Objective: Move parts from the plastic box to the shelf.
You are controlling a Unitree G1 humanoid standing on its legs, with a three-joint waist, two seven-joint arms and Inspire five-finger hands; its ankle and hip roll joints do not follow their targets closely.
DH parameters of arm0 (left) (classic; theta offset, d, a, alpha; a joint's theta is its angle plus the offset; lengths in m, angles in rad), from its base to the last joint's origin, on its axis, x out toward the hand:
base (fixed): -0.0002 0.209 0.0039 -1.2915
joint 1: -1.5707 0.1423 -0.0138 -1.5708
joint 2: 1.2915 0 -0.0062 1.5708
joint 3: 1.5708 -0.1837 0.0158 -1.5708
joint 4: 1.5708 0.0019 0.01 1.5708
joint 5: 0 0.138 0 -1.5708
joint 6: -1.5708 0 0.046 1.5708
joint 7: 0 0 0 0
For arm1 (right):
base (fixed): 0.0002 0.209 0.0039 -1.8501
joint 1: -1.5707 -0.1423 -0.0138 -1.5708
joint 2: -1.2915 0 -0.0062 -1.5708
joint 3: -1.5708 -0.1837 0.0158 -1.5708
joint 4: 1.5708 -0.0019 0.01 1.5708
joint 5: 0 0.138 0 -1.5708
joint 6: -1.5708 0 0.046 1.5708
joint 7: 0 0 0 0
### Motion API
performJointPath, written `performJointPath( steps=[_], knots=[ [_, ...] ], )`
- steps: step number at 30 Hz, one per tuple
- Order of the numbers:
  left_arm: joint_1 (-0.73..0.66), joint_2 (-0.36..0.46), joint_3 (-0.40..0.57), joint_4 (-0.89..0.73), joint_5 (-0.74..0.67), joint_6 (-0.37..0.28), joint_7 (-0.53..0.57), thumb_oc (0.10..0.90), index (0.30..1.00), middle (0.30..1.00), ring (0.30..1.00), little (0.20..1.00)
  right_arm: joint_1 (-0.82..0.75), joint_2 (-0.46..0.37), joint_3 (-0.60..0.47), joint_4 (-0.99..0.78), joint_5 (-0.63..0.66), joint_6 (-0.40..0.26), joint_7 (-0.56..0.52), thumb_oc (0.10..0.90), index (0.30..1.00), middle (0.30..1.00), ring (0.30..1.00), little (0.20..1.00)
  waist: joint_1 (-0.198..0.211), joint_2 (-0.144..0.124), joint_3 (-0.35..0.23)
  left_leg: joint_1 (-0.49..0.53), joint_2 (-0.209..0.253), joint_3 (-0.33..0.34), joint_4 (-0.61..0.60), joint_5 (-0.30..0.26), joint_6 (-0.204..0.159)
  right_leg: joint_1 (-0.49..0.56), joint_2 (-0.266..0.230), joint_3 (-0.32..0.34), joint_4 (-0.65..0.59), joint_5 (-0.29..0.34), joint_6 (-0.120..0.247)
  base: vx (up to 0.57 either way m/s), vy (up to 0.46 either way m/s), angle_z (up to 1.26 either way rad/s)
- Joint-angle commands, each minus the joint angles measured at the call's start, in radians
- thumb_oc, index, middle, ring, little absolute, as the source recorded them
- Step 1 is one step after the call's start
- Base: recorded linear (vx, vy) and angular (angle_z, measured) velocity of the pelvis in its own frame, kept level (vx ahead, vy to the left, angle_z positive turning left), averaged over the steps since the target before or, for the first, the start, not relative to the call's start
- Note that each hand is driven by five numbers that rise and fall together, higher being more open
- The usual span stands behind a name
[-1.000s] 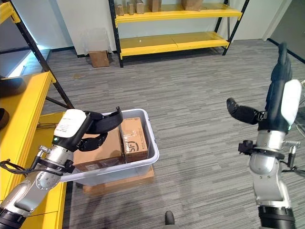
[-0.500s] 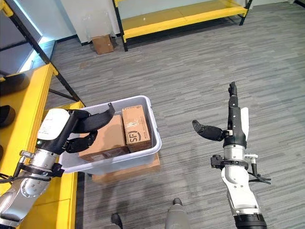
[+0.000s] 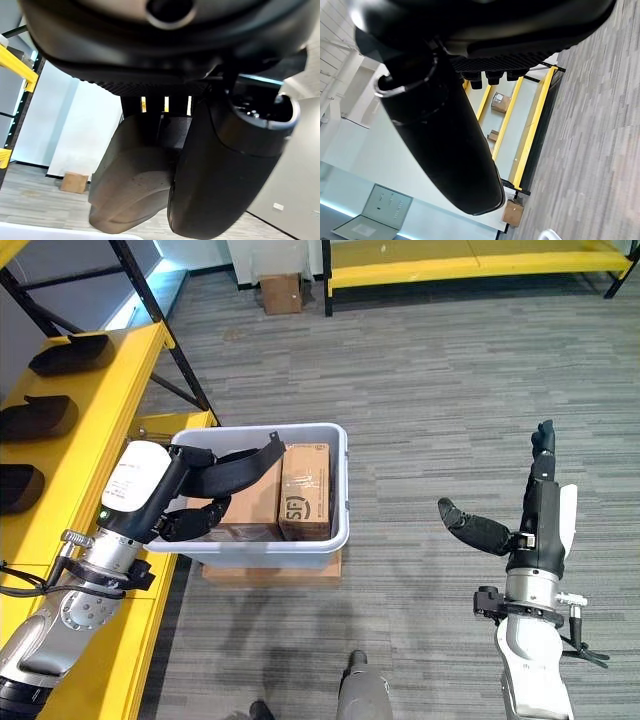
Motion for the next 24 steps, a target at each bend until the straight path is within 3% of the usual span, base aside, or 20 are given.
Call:
performJointPath(
  steps=[1, 5, 7, 11, 13, 18, 22, 24],
  knots=[
    [-0.083, 0.006, 0.077, -0.109, 0.009, -0.042, 0.071, 0.4, 0.3, 0.3, 0.3, 0.3, -0.035, -0.008, -0.048, -0.124, -0.018, -0.122, -0.03, 0.9, 1.0, 1.0, 1.0, 1.0, -0.008, -0.005, -0.135, 0.072, -0.019, -0.02, -0.05, -0.03, 0.019, 0.077, -0.011, 0.026, -0.184, 0.052, 0.115, -0.02, 0.103, 0.16],
    [-0.076, 0.002, 0.083, -0.12, 0.022, -0.045, 0.087, 0.4, 0.3, 0.3, 0.3, 0.3, -0.031, -0.001, -0.035, -0.117, -0.031, -0.12, -0.031, 0.9, 1.0, 1.0, 1.0, 1.0, 0.008, -0.016, -0.146, 0.097, -0.042, -0.012, -0.133, -0.009, 0.024, 0.081, -0.025, 0.01, -0.227, 0.099, 0.139, -0.03, 0.086, 0.15],
    [-0.062, -0.003, 0.089, -0.123, 0.037, -0.044, 0.097, 0.4, 0.3, 0.3, 0.3, 0.3, -0.036, 0.0, -0.015, -0.111, -0.038, -0.115, -0.026, 0.9, 1.0, 1.0, 1.0, 1.0, 0.022, -0.034, -0.148, 0.085, -0.06, -0.003, -0.142, 0.0, 0.038, 0.075, -0.036, -0.004, -0.252, 0.146, 0.144, -0.08, 0.098, 0.1],
    [-0.038, -0.004, 0.11, -0.139, 0.047, -0.045, 0.098, 0.4, 0.3, 0.3, 0.3, 0.3, -0.036, 0.01, -0.003, -0.106, -0.033, -0.108, -0.013, 0.9, 1.0, 1.0, 1.0, 1.0, 0.036, -0.045, -0.161, 0.086, -0.074, -0.028, -0.145, -0.021, 0.046, 0.087, -0.049, 0.011, -0.261, 0.151, 0.168, -0.03, 0.076, 0.05],
    [-0.023, -0.003, 0.12, -0.153, 0.059, -0.043, 0.108, 0.4, 0.3, 0.3, 0.3, 0.3, -0.041, 0.02, 0.015, -0.106, -0.028, -0.107, -0.005, 0.9, 1.0, 1.0, 1.0, 1.0, 0.051, -0.069, -0.162, 0.072, -0.1, -0.028, -0.136, -0.02, 0.066, 0.09, -0.091, -0.018, -0.257, 0.192, 0.175, -0.07, 0.16, 0.08],
    [0.004, 0.016, 0.135, -0.164, 0.083, -0.037, 0.123, 0.4, 0.3, 0.3, 0.3, 0.3, -0.035, 0.037, 0.038, -0.109, -0.032, -0.104, 0.004, 0.9, 1.0, 1.0, 1.0, 1.0, 0.063, -0.093, -0.164, 0.067, -0.159, -0.063, -0.129, -0.043, 0.102, 0.102, -0.157, -0.026, -0.247, 0.257, 0.215, -0.02, 0.175, 0.28],
    [0.023, 0.015, 0.144, -0.167, 0.101, -0.027, 0.134, 0.4, 0.3, 0.3, 0.3, 0.3, -0.018, 0.055, 0.054, -0.107, -0.042, -0.096, 0.011, 0.9, 1.0, 1.0, 1.0, 1.0, 0.063, -0.106, -0.157, 0.078, -0.211, -0.084, -0.147, -0.056, 0.135, 0.089, -0.205, -0.003, -0.216, 0.298, 0.232, -0.03, 0.207, 0.25],
    [0.02, 0.018, 0.136, -0.168, 0.106, -0.028, 0.133, 0.4, 0.3, 0.3, 0.3, 0.3, -0.01, 0.063, 0.061, -0.102, -0.046, -0.093, 0.013, 0.9, 1.0, 1.0, 1.0, 1.0, 0.061, -0.111, -0.145, 0.076, -0.214, -0.101, -0.148, -0.051, 0.141, 0.075, -0.215, 0.026, -0.171, 0.302, 0.231, -0.05, 0.144, 0.17]
  ],
)
